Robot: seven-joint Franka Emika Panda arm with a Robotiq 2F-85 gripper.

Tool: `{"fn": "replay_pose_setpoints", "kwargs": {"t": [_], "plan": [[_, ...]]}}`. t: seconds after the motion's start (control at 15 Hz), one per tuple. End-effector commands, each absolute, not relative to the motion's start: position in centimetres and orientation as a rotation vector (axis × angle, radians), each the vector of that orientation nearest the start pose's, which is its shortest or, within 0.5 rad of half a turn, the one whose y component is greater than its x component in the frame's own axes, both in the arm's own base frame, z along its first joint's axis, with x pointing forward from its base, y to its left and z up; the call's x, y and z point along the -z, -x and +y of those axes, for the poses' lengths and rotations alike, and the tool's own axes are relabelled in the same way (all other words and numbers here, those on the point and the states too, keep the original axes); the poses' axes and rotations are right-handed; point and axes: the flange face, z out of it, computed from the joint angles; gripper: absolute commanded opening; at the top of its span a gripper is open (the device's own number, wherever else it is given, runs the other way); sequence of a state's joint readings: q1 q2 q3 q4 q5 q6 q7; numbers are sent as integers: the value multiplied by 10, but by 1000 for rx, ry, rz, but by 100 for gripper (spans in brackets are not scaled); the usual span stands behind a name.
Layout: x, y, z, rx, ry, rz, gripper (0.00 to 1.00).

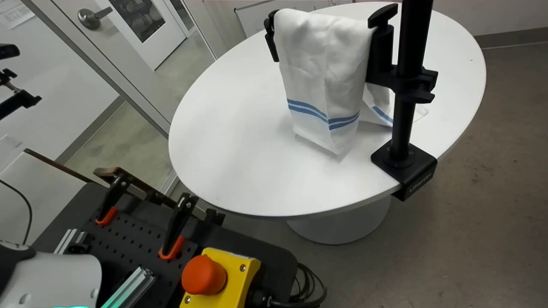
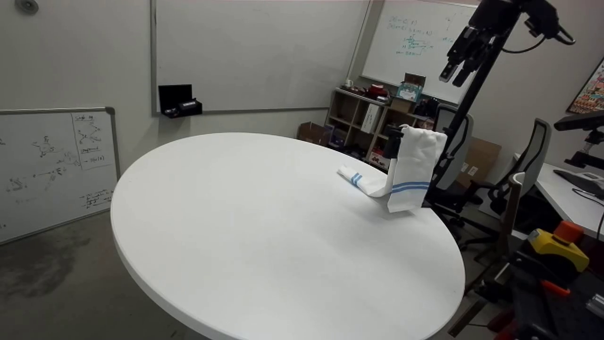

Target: Drop the towel from the stand to the table

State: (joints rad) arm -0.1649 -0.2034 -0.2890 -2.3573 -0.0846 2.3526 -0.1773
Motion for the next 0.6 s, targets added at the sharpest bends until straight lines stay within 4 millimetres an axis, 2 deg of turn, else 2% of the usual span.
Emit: {"fn": "replay_pose_setpoints", "kwargs": {"t": [0.0,0.27,0.53], "plan": [[-400,-481,-253,179,3180,526,100],[-370,-495,-285,75,3185,672,100],[-348,-495,-301,-20,3177,803,100]]}}
